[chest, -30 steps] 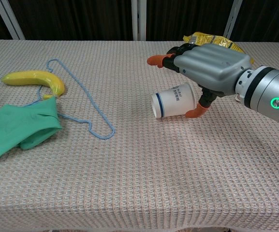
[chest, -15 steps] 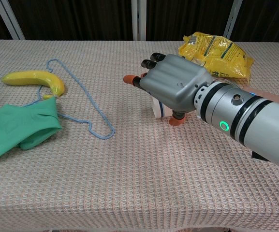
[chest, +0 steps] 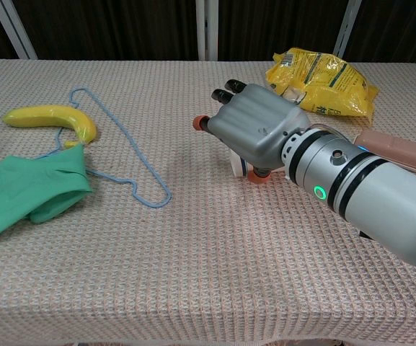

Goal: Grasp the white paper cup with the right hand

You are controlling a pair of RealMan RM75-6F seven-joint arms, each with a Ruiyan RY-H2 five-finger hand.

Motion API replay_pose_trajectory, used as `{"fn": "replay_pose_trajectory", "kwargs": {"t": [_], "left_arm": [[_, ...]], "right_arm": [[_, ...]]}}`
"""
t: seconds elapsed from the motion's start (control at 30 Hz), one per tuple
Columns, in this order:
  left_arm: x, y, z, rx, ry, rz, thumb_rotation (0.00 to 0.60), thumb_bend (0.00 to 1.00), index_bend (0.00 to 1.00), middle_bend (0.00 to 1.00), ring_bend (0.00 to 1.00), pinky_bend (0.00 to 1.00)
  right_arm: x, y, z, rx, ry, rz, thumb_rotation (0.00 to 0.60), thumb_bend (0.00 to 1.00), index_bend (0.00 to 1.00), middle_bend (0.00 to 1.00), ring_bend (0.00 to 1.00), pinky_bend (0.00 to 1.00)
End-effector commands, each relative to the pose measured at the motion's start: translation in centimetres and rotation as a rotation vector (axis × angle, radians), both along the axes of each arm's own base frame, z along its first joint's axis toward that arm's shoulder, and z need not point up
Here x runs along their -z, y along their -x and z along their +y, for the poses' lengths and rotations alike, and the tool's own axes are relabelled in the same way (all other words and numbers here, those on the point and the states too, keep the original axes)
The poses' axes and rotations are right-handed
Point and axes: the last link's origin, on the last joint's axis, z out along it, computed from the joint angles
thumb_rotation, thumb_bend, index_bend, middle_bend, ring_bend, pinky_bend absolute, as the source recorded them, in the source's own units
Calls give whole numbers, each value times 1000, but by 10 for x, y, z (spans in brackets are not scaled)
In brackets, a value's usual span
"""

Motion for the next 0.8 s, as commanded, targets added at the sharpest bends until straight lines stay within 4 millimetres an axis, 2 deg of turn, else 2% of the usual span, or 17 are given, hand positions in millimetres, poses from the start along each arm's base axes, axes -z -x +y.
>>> {"fn": "replay_pose_trajectory", "kwargs": {"t": [0.03,0.17,0.33,0.4,0.5,0.6,0.73,0.8], "left_arm": [[0,0,0,0,0,0,600,127,35,0,0,0],[0,0,0,1,-1,0,600,128,35,0,0,0],[1,1,0,-3,3,7,600,128,35,0,0,0],[2,0,1,-3,6,10,600,128,35,0,0,0],[4,0,2,0,9,14,600,128,35,0,0,0],[6,0,3,3,12,21,600,128,34,0,0,0],[7,-1,3,10,11,24,600,127,35,0,0,0],[6,-1,3,13,9,24,600,128,35,0,0,0]], "right_arm": [[-1,0,-1,-10,7,-11,600,191,217,482,24,0],[-14,-6,-1,-15,-8,-139,600,194,228,484,32,0],[-41,-3,-9,31,-102,-545,600,191,239,485,34,0],[-46,7,-12,78,-170,-747,600,208,256,485,33,0],[-44,28,-14,139,-250,-930,600,242,266,485,33,0],[-38,50,-17,298,-337,-1157,600,242,266,485,34,0],[-37,65,-23,474,-407,-1365,600,230,276,485,34,0],[-38,72,-27,501,-411,-1384,600,221,278,484,34,0]]}}
